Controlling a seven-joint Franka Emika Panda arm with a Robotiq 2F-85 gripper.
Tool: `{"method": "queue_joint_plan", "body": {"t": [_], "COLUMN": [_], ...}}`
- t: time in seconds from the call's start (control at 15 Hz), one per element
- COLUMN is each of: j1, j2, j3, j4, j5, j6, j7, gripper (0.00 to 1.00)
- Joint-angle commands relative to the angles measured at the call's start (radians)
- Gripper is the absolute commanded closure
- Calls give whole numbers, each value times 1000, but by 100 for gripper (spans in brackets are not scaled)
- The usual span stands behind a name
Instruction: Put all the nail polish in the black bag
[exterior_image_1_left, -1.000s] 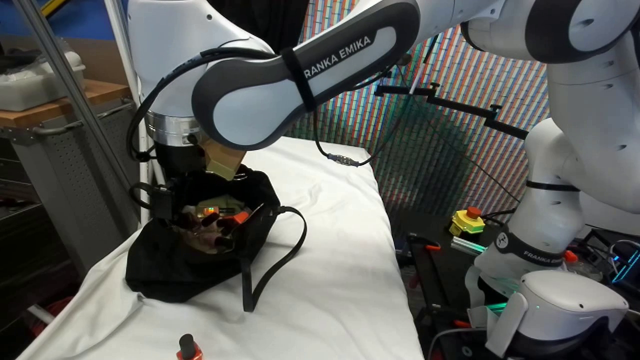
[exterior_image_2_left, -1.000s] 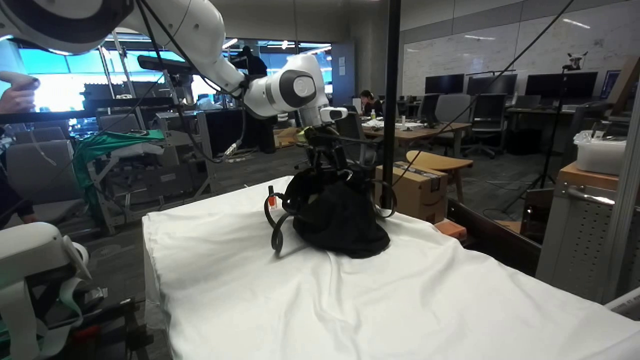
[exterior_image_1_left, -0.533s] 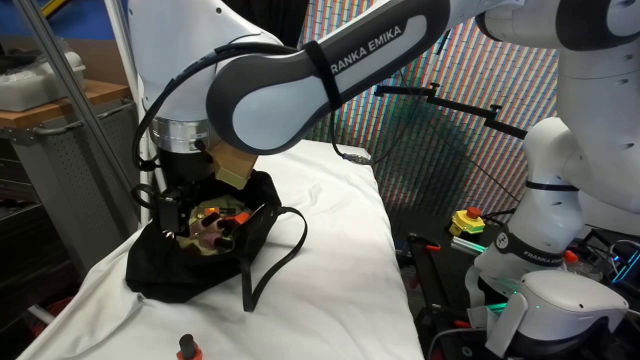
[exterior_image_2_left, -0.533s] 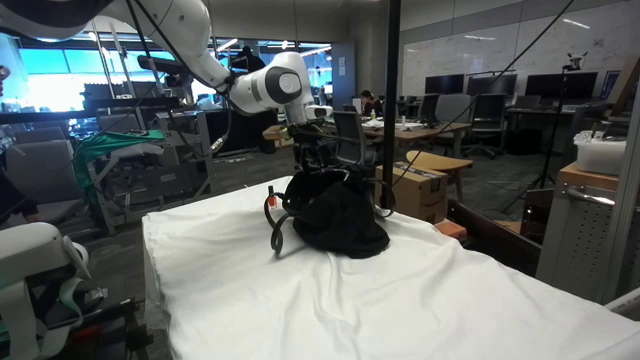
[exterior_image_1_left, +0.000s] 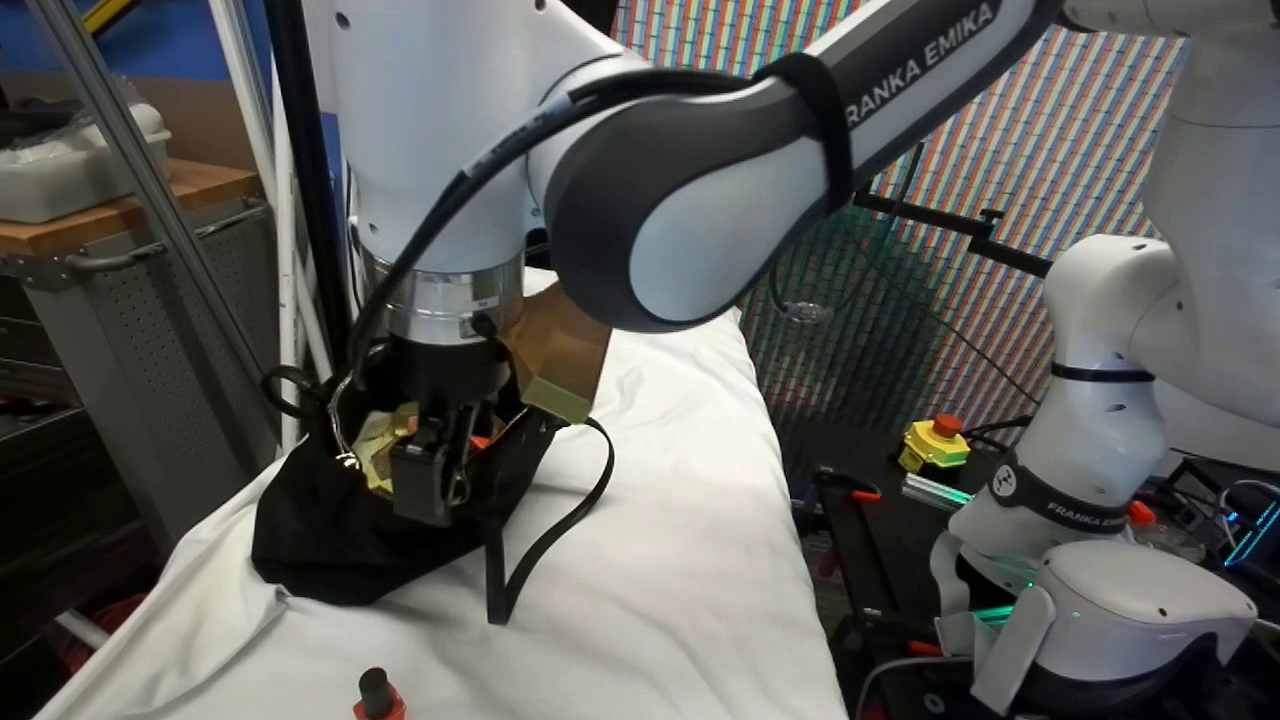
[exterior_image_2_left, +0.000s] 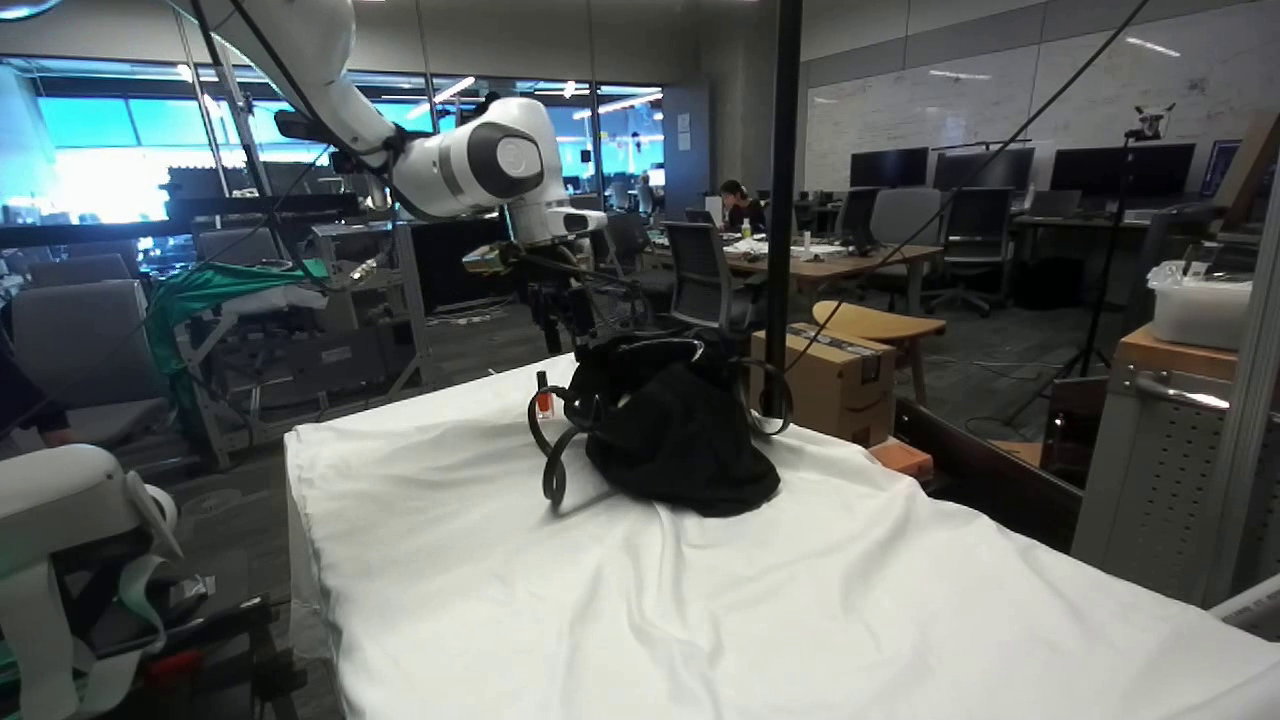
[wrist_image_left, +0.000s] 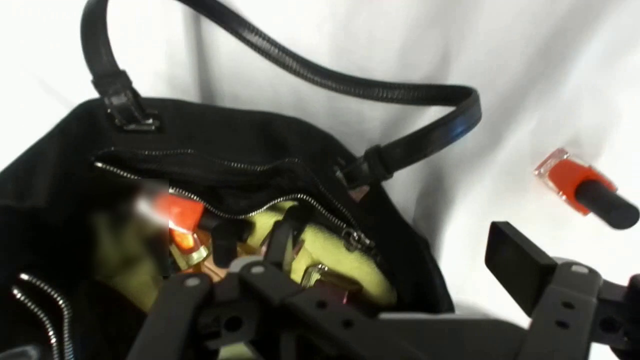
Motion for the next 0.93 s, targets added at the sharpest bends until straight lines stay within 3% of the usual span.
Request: {"method": "queue_joint_plan", "body": {"t": [0.0,0.4,0.87], "j1": [6,37,109], "j2": [-95,-106,9], "j3": [44,147,171], "j4": [-137,-212,-97], "j5": [9,31,25], "j6": [-4,-13,-28], "j7": [10,-20,76], "gripper": [0,0,0]}}
